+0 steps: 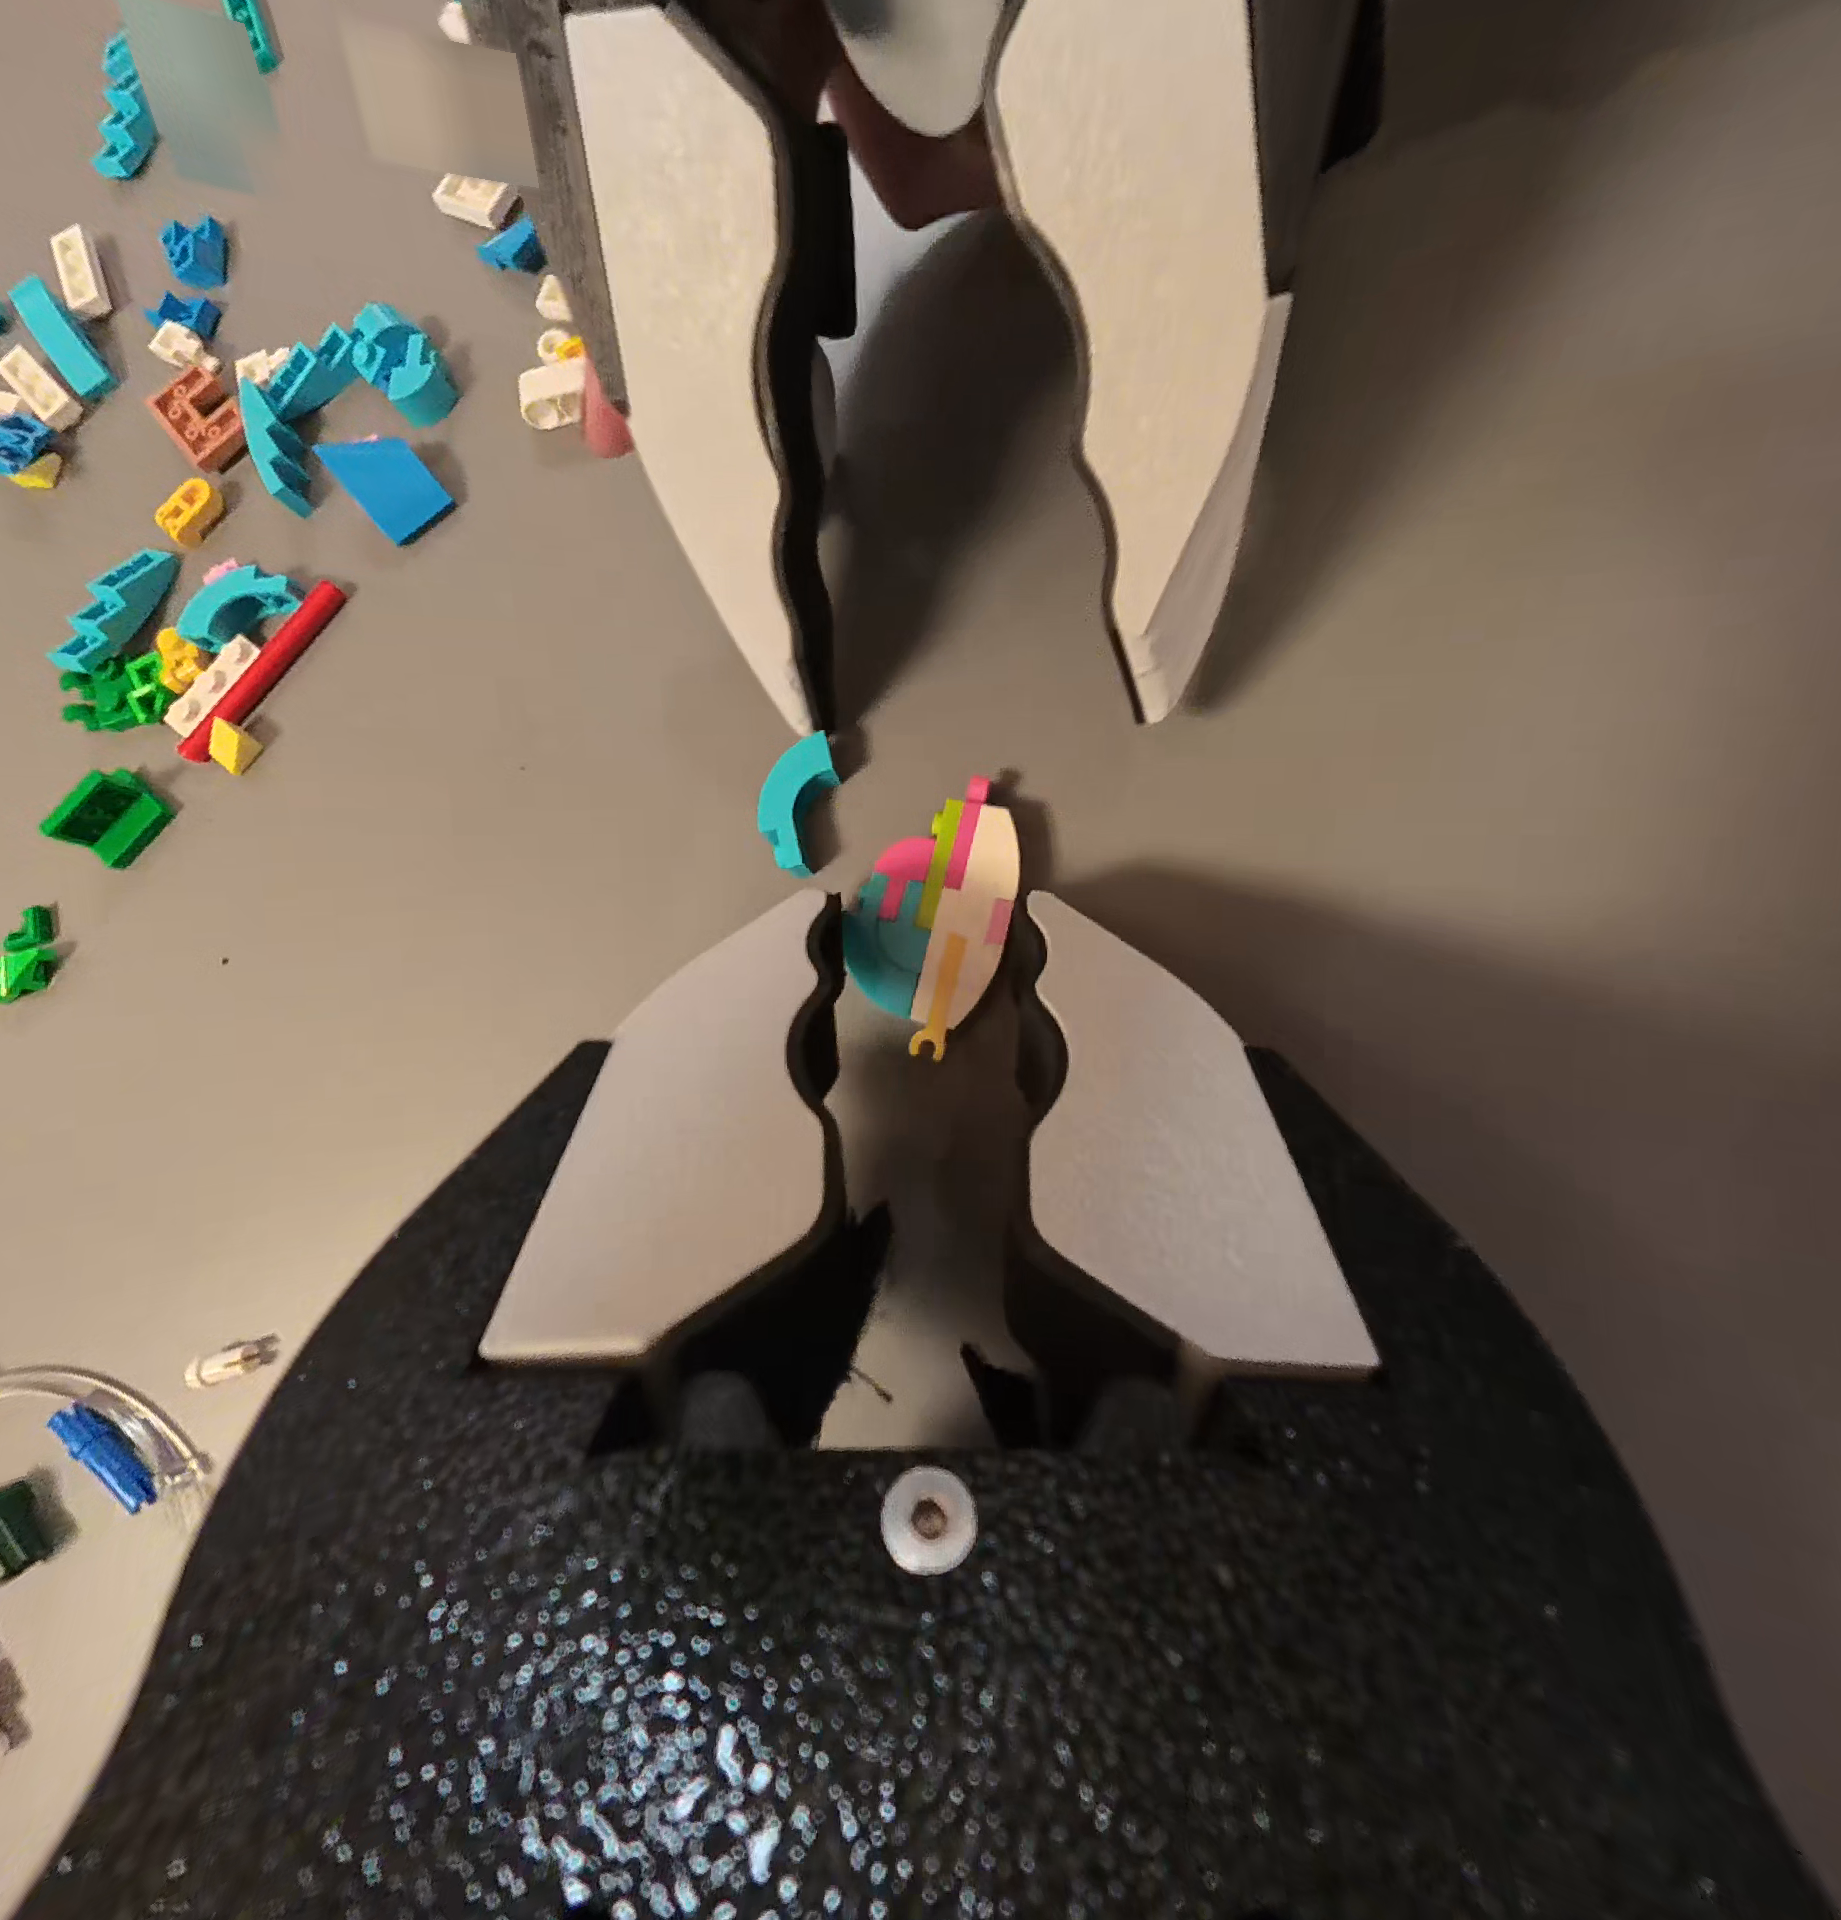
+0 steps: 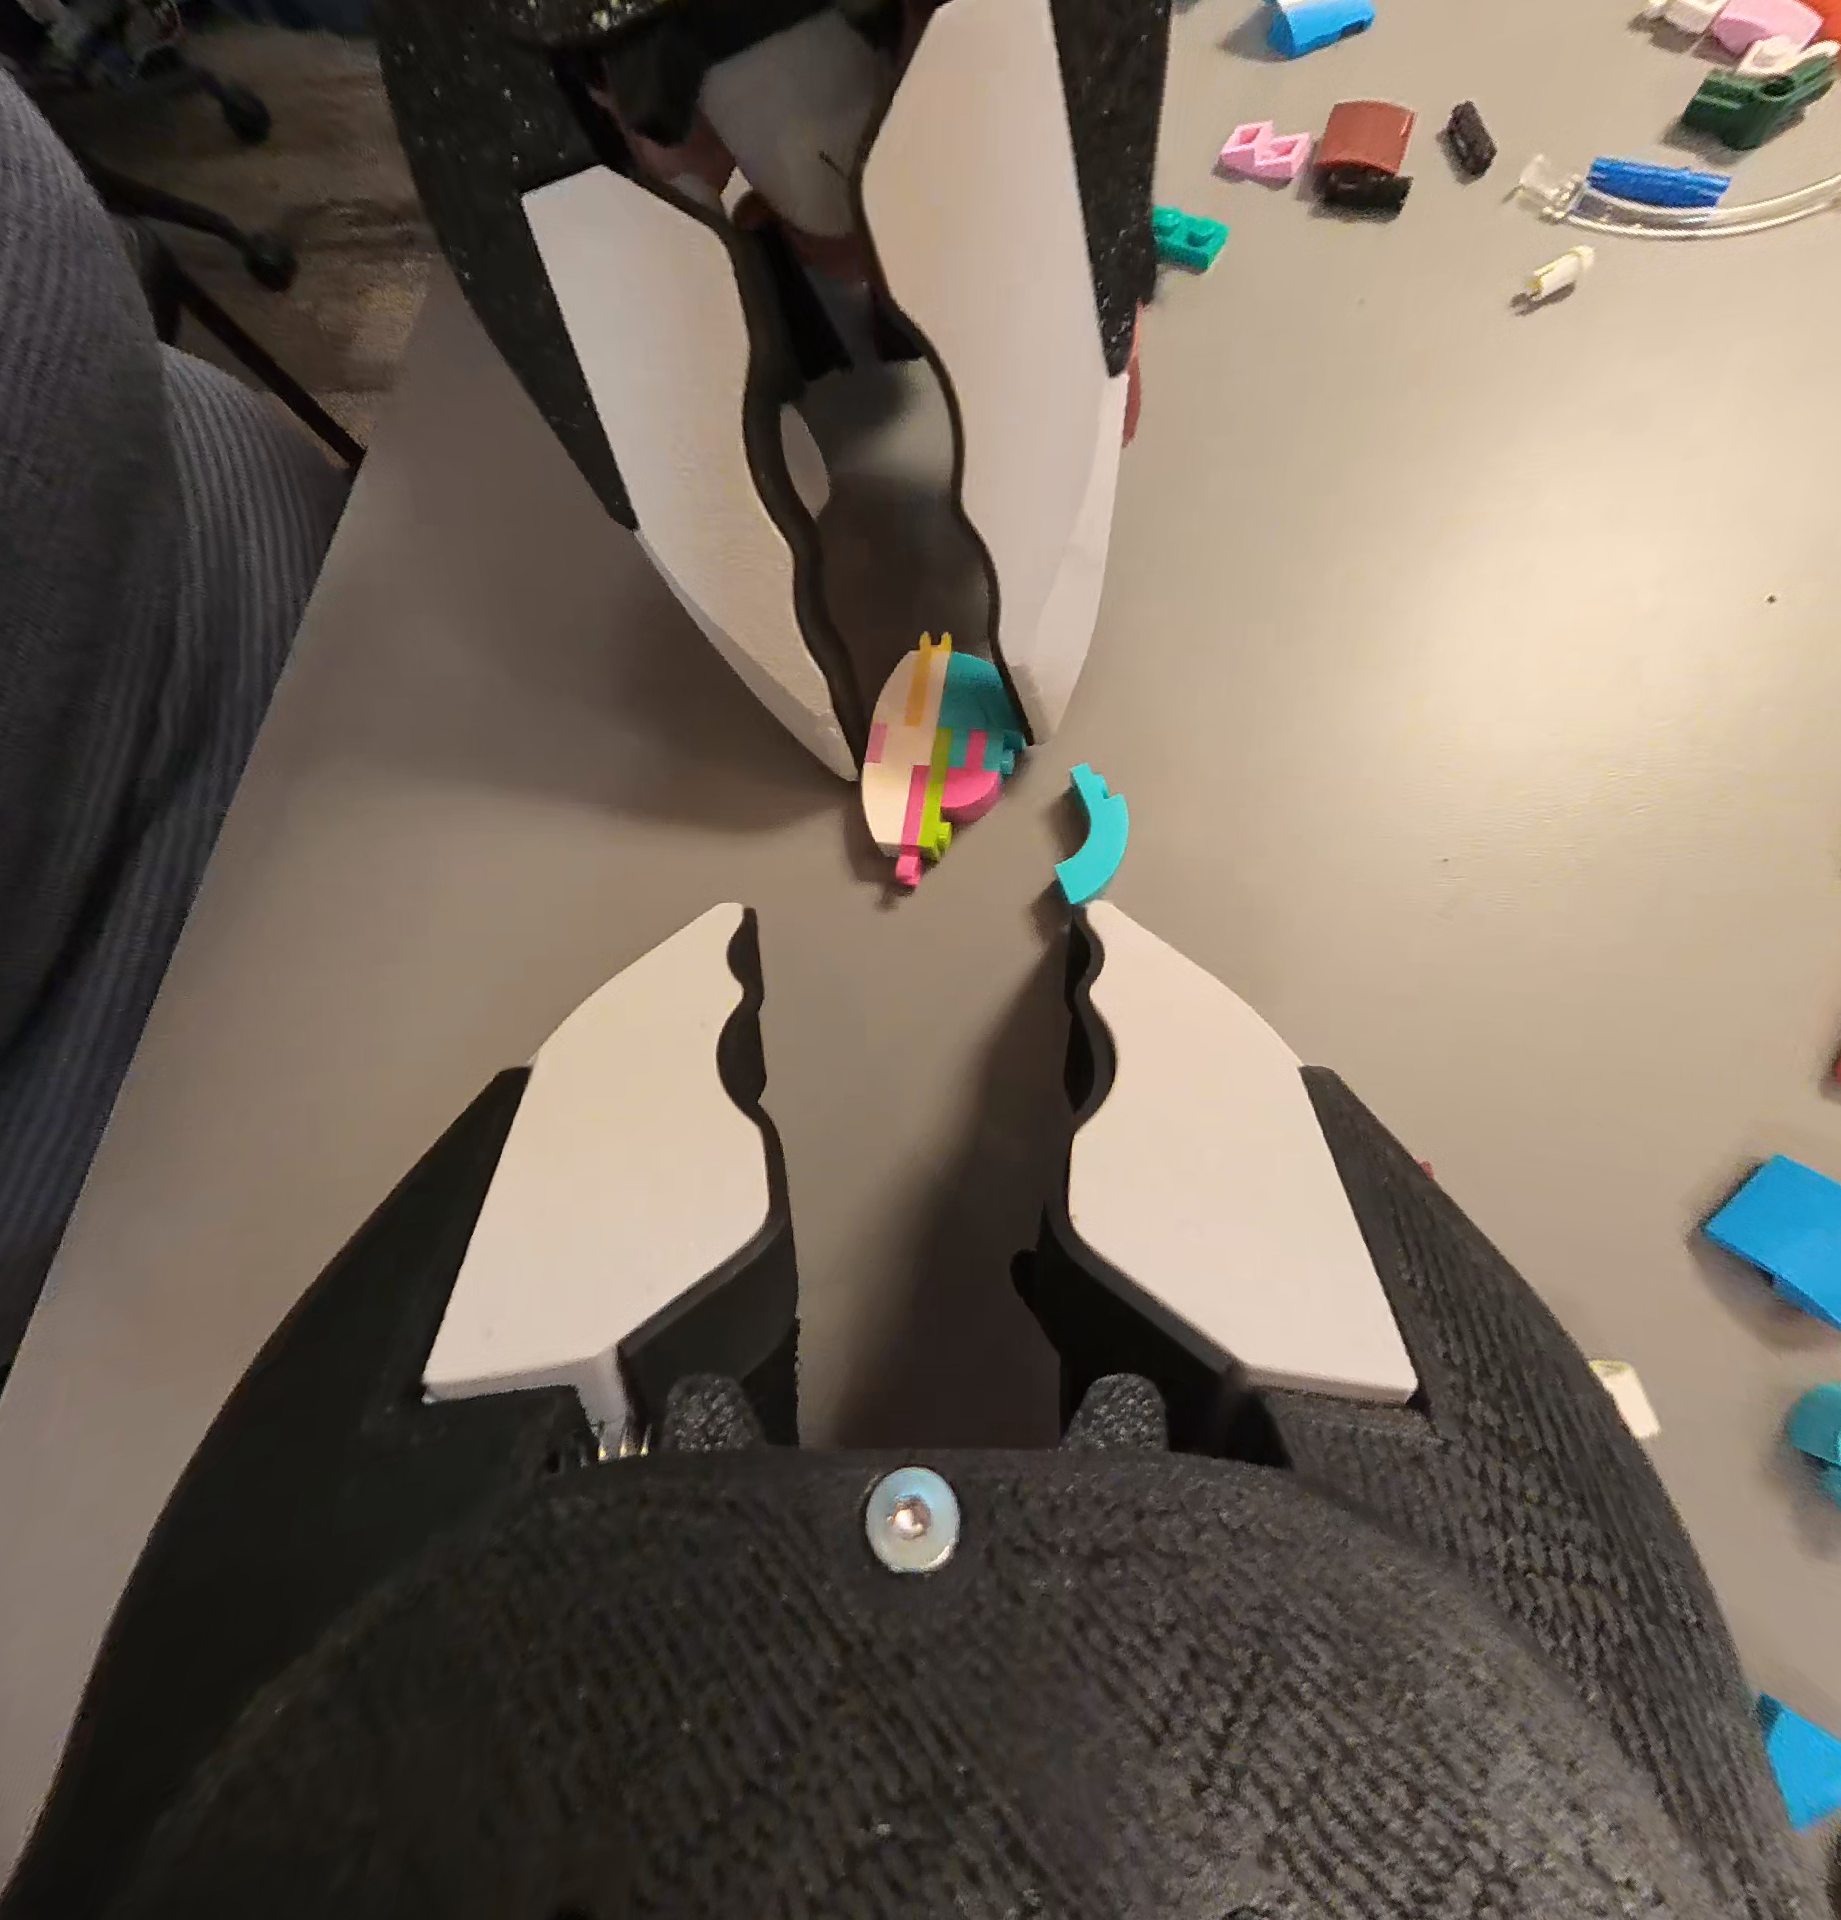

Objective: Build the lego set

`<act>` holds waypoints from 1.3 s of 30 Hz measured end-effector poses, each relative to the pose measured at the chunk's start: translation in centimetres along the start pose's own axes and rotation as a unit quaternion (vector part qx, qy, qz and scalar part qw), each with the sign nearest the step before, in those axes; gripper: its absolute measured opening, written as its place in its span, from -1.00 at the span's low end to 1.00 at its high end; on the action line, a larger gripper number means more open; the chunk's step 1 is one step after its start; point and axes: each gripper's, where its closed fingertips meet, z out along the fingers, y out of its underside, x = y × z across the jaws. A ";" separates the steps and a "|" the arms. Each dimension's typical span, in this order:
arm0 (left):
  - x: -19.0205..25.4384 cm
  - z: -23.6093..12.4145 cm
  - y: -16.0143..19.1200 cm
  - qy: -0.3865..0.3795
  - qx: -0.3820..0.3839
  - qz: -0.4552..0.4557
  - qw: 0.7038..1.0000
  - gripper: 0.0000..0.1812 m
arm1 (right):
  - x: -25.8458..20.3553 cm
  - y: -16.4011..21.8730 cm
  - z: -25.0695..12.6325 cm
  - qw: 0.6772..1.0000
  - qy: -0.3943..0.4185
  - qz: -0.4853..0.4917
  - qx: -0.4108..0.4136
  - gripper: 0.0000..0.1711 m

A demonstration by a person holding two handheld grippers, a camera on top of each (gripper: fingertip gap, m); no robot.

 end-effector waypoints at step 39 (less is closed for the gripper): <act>-0.8 0.8 -0.7 -0.051 0.011 -0.064 0.997 -0.67 | -0.6 -1.0 1.6 0.998 0.058 0.024 -0.009 -0.04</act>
